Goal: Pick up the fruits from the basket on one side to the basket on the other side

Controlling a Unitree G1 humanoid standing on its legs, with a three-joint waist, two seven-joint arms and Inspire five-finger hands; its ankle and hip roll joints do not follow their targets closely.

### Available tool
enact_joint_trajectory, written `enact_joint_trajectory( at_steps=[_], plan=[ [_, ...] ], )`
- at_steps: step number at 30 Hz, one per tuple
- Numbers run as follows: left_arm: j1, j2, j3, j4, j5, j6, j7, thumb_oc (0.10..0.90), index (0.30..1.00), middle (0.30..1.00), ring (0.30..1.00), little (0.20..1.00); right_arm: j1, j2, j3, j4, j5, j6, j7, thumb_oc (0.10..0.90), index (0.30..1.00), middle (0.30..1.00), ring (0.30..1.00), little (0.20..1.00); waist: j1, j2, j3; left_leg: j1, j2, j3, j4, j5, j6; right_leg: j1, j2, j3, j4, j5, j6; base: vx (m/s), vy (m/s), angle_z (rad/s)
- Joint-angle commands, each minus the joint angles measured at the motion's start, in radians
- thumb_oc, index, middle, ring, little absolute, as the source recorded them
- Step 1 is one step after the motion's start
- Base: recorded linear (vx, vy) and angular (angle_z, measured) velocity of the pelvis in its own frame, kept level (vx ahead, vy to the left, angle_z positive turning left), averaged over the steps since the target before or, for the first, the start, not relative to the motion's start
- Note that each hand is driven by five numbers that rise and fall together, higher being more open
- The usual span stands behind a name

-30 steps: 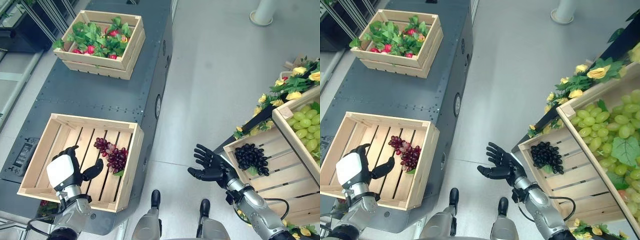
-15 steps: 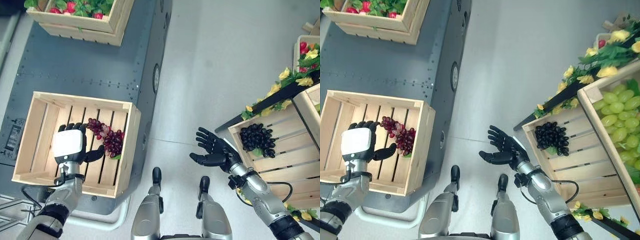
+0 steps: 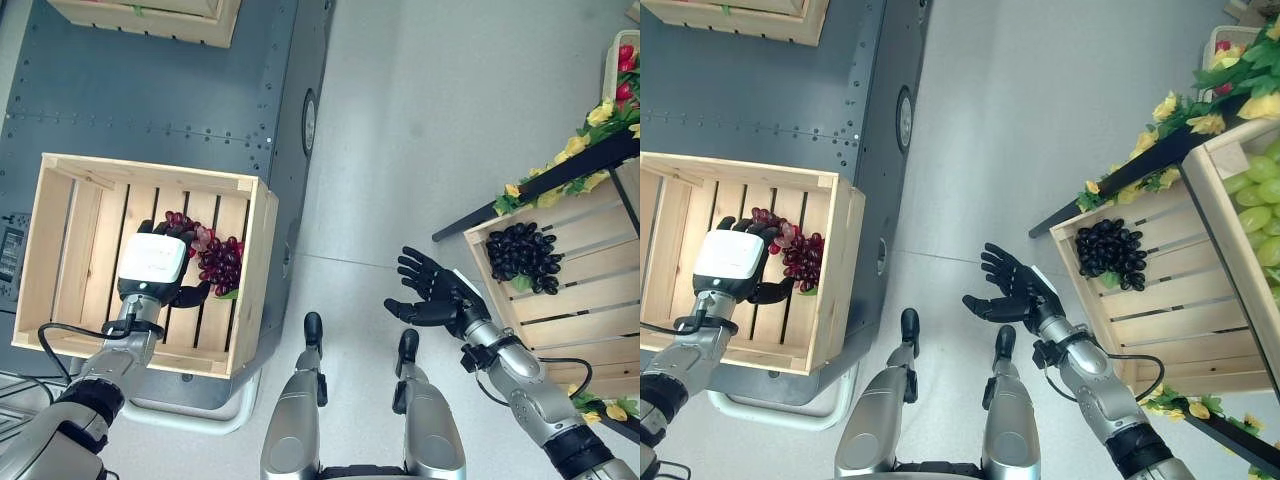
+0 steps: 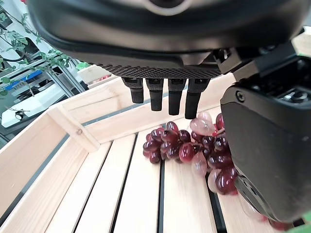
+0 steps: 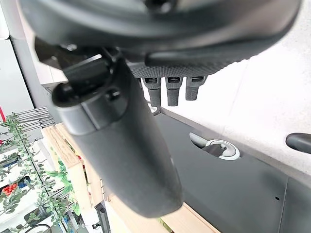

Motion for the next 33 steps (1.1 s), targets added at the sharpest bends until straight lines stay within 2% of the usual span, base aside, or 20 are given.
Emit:
enact_joint_trajectory(
  at_steps=[1, 6, 10, 19, 23, 29, 33],
  plan=[
    [-0.095, 0.111, 0.035, 0.001, 0.029, 0.054, 0.07, 0.8, 0.9, 0.9, 0.9, 0.9, -0.02, -0.022, -0.017, -0.127, 0.063, -0.118, -0.019, 0.8, 0.9, 0.9, 0.9, 0.9, -0.011, -0.037, -0.018, -0.044, -0.095, 0.077, 0.155, -0.103, 0.03, -0.13, 0.058, 0.011, 0.152, 0.009, -0.042, 0.0, -0.018, 0.08],
    [-0.14, 0.105, 0.004, -0.007, 0.054, 0.053, 0.06, 0.8, 0.9, 0.9, 0.9, 0.9, -0.028, -0.017, -0.01, -0.125, 0.069, -0.131, -0.034, 0.8, 0.9, 0.9, 0.9, 0.9, -0.01, -0.046, -0.007, -0.064, -0.095, 0.078, 0.171, -0.103, 0.029, -0.145, 0.058, 0.011, 0.158, 0.013, -0.04, 0.0, -0.015, 0.06],
    [-0.194, 0.101, -0.026, -0.002, 0.039, 0.081, 0.084, 0.8, 0.9, 0.9, 0.9, 0.9, -0.043, -0.016, -0.001, -0.134, 0.07, -0.141, -0.058, 0.8, 0.9, 0.9, 0.9, 0.9, -0.013, -0.051, 0.005, -0.083, -0.093, 0.087, 0.186, -0.108, 0.031, -0.166, 0.059, 0.017, 0.166, 0.016, -0.039, 0.0, 0.0, 0.0],
    [-0.241, 0.078, -0.031, 0.001, 0.087, 0.081, 0.096, 0.8, 0.9, 0.9, 0.9, 0.9, -0.051, 0.002, 0.009, -0.132, 0.069, -0.145, -0.072, 0.8, 0.9, 0.9, 0.9, 0.9, -0.011, -0.071, 0.013, -0.096, -0.087, 0.092, 0.191, -0.107, 0.03, -0.182, 0.06, 0.017, 0.171, 0.024, -0.033, 0.0, 0.0, 0.01],
    [-0.271, 0.079, -0.055, 0.001, 0.13, 0.03, 0.06, 0.8, 0.9, 0.9, 0.9, 0.9, -0.061, 0.006, 0.016, -0.127, 0.067, -0.157, -0.078, 0.8, 0.9, 0.9, 0.9, 0.9, -0.011, -0.078, 0.018, -0.1, -0.083, 0.097, 0.191, -0.108, 0.029, -0.188, 0.06, 0.016, 0.17, 0.027, -0.03, 0.0, -0.002, 0.01],
    [-0.316, 0.081, -0.105, -0.027, 0.169, -0.001, 0.007, 0.8, 0.9, 0.9, 0.9, 0.9, -0.072, 0.003, 0.023, -0.135, 0.072, -0.153, -0.09, 0.8, 0.9, 0.9, 0.9, 0.9, -0.018, -0.085, 0.019, -0.115, -0.08, 0.1, 0.205, -0.115, 0.031, -0.204, 0.061, 0.018, 0.176, 0.032, -0.028, 0.0, 0.0, 0.0],
    [-0.342, 0.073, -0.125, -0.026, 0.194, -0.002, 0.079, 0.8, 0.9, 0.9, 0.9, 0.9, -0.082, 0.001, 0.032, -0.134, 0.083, -0.157, -0.096, 0.8, 0.9, 0.9, 0.9, 0.9, -0.022, -0.091, 0.019, -0.123, -0.078, 0.104, 0.209, -0.118, 0.033, -0.213, 0.06, 0.021, 0.172, 0.038, -0.026, 0.0, 0.0, 0.0]
  ],
)
